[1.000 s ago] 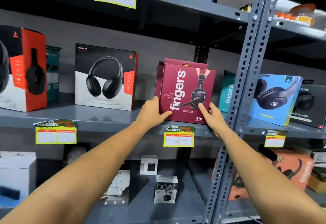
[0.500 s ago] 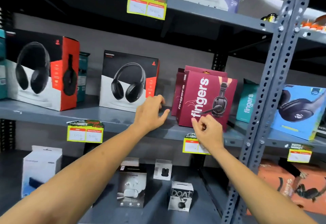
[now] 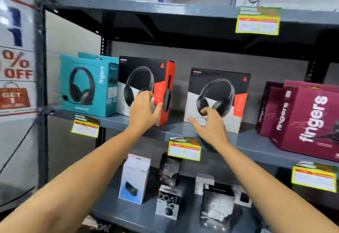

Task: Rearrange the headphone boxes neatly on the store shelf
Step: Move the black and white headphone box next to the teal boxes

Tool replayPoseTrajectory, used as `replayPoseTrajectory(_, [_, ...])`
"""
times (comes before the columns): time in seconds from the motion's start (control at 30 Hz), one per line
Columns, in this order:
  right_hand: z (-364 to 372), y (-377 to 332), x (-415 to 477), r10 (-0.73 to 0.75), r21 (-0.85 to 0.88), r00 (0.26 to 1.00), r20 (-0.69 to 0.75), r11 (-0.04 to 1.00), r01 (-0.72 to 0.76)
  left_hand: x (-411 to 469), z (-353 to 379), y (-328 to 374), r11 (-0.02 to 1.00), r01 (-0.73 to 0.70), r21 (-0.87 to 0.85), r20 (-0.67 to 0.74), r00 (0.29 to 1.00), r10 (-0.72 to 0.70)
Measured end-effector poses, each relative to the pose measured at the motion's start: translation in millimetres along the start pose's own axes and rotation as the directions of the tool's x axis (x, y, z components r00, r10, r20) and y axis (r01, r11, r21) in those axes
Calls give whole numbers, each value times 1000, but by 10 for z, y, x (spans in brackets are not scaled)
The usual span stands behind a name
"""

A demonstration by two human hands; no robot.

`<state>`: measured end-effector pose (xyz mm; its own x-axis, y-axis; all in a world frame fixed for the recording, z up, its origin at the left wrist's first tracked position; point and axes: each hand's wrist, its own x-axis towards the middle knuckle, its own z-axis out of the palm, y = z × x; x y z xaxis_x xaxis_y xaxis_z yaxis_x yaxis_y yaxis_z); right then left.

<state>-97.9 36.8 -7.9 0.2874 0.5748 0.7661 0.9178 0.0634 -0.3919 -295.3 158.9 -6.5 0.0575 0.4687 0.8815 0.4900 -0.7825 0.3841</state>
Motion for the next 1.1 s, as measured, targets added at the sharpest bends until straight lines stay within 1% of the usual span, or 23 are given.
replayPoseTrajectory(0.13, [593,-457,290,141,150,986,87,977,-153,133,-169,-391,997,74,-20,63,995,-73])
replayPoseTrajectory(0.23, [901,-679,458,223,173,963,151,953,-248,202,-191,-621,998,51,26,107,993,-54])
replayPoseTrajectory(0.33, [1112,-743,531,274,228,939,208,920,-319,278,-147,-816,1000,15,1,119,993,-15])
replayPoseTrajectory(0.47, [1140,-688,537,256,346,946,199,885,-312,336,-98,-971,997,-58,-47,134,989,64])
replayPoseTrajectory(0.53, [1058,-561,522,248,400,946,211,861,-315,344,-77,-1038,996,-54,-74,124,990,63])
replayPoseTrajectory(0.6, [942,-382,490,244,496,944,220,806,-324,334,-53,-1064,997,-10,-82,118,993,20])
replayPoseTrajectory(0.7, [800,-253,438,246,546,942,227,769,-332,330,-38,-1075,989,65,-132,134,990,-47])
replayPoseTrajectory(0.73, [781,-233,429,247,558,940,235,758,-339,335,-24,-1082,978,113,-173,156,984,-86])
replayPoseTrajectory(0.8, [779,-219,419,254,570,937,241,744,-348,372,-29,-1105,939,236,-252,262,950,-169])
replayPoseTrajectory(0.87, [783,-237,415,262,570,934,242,741,-356,408,-35,-1143,919,284,-273,325,927,-190])
replayPoseTrajectory(0.93, [787,-250,401,271,574,937,222,740,-350,396,-69,-1133,935,255,-246,314,934,-172])
replayPoseTrajectory(1.1, [755,-247,380,343,621,932,118,707,-338,322,-127,-1024,973,184,-137,163,973,-161])
